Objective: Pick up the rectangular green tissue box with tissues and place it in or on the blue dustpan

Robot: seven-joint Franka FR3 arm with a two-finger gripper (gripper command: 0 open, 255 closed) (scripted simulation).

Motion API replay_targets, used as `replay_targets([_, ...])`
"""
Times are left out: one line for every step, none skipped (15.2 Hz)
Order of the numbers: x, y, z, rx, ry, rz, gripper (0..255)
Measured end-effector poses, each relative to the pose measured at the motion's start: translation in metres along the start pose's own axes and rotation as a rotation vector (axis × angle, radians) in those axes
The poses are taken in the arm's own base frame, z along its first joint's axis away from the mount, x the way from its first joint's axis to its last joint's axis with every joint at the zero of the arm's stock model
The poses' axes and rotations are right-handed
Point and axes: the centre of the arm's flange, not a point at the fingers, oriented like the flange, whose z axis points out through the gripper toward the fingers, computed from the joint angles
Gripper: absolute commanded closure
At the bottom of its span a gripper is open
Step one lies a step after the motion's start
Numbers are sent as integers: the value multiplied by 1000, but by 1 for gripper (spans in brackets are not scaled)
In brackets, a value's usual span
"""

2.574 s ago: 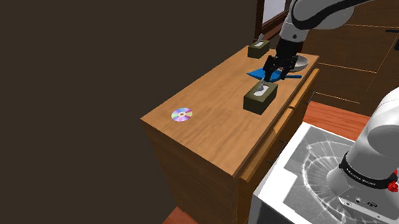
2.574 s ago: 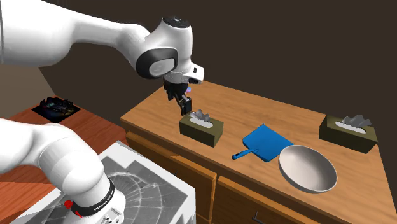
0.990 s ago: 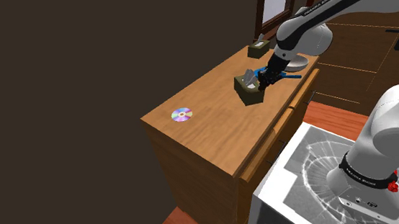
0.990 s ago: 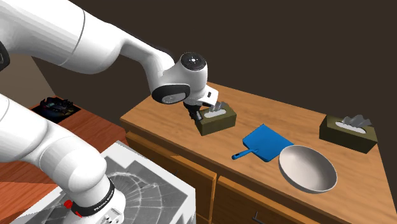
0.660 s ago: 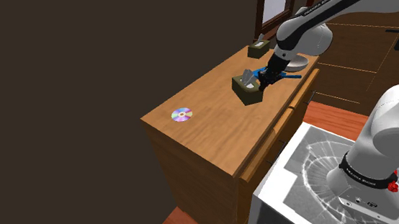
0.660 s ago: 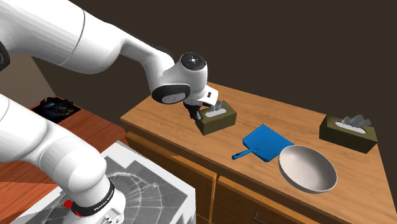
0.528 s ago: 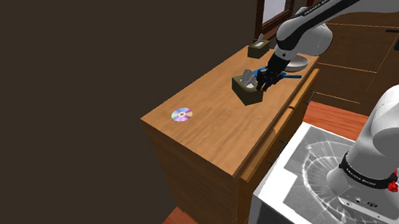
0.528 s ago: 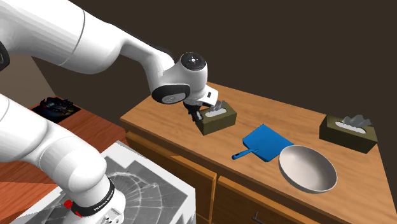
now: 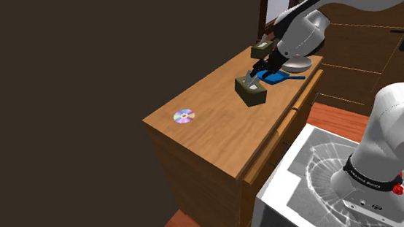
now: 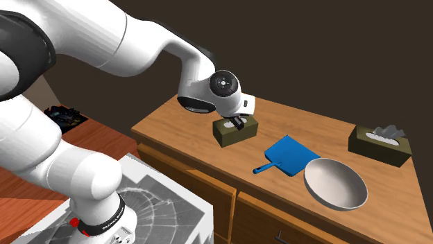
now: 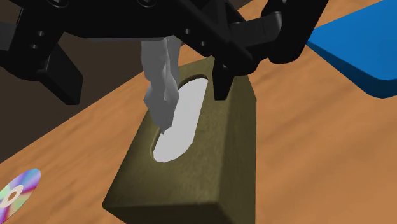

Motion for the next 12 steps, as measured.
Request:
replay_targets([2, 3, 1, 8, 19, -9, 0])
replay_targets([4, 4, 6, 12, 28, -15, 0])
replay_targets([4, 6, 10, 14, 33, -17, 0])
replay_targets([5, 6, 14, 14, 36, -19, 0])
replay_targets([5, 5, 20, 14, 37, -20, 0])
replay_targets([6, 6, 25, 15, 37, -20, 0])
replay_targets([5, 5, 31, 15, 38, -21, 0])
replay_targets([6, 5, 35, 15, 38, -20, 0])
replay_targets([6, 5, 37, 15, 39, -20, 0])
replay_targets([6, 5, 38, 15, 39, -20, 0])
replay_targets([6, 5, 38, 15, 39, -20, 0])
replay_targets([6, 5, 39, 15, 39, -20, 0])
